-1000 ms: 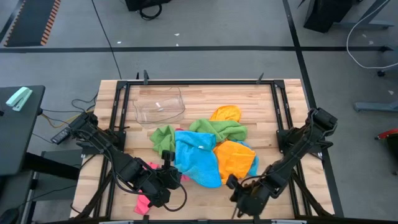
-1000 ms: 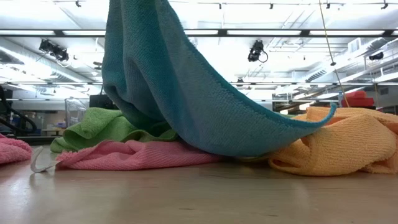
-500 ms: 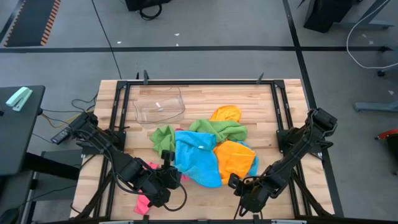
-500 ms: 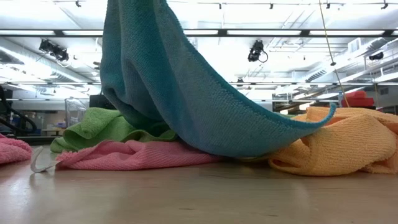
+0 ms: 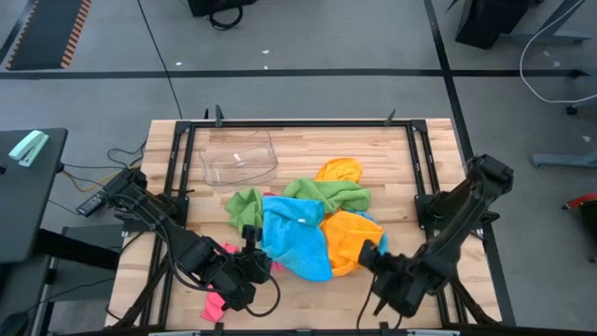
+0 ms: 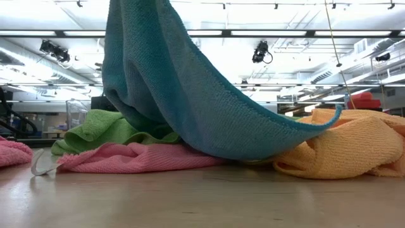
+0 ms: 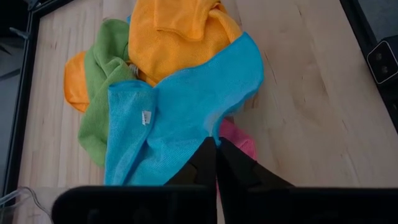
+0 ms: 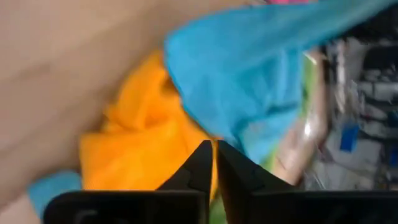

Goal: Fold microfiber towels
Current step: Fold the left blue microfiber towel

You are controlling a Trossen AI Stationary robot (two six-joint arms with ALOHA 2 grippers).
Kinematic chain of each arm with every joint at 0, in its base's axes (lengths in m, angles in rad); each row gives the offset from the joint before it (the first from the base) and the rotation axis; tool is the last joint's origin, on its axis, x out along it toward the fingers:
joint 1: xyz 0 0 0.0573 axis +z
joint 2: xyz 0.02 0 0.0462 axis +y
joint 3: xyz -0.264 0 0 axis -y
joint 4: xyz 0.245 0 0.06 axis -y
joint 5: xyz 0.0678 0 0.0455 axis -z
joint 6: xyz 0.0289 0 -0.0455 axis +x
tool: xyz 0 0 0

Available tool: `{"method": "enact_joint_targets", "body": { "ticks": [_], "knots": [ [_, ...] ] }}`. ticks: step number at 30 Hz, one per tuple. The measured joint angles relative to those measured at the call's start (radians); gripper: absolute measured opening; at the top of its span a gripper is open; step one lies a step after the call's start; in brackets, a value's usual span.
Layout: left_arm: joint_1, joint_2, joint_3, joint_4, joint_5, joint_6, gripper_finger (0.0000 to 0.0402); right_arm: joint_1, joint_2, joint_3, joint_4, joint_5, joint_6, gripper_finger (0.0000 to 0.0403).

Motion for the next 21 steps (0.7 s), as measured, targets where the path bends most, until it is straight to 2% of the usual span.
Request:
{"method": "enact_joint_targets", "body": {
  "ticks": [5,11,21],
  "knots": [
    [0.000,0.000,0.000,0.000,0.000,-0.004,0.0026,0.011,-0.100,0.011,-0.090,0.085,0.057,0.0008],
    [0.000,0.000,0.000,-0.001,0.000,-0.004,0.0007,0.012,-0.151,0.012,-0.094,0.086,0.064,0.0009],
    [0.000,0.000,0.000,-0.001,0.000,-0.004,0.0022,0.011,-0.148,0.012,-0.095,0.080,0.112,0.0069]
  ]
}}
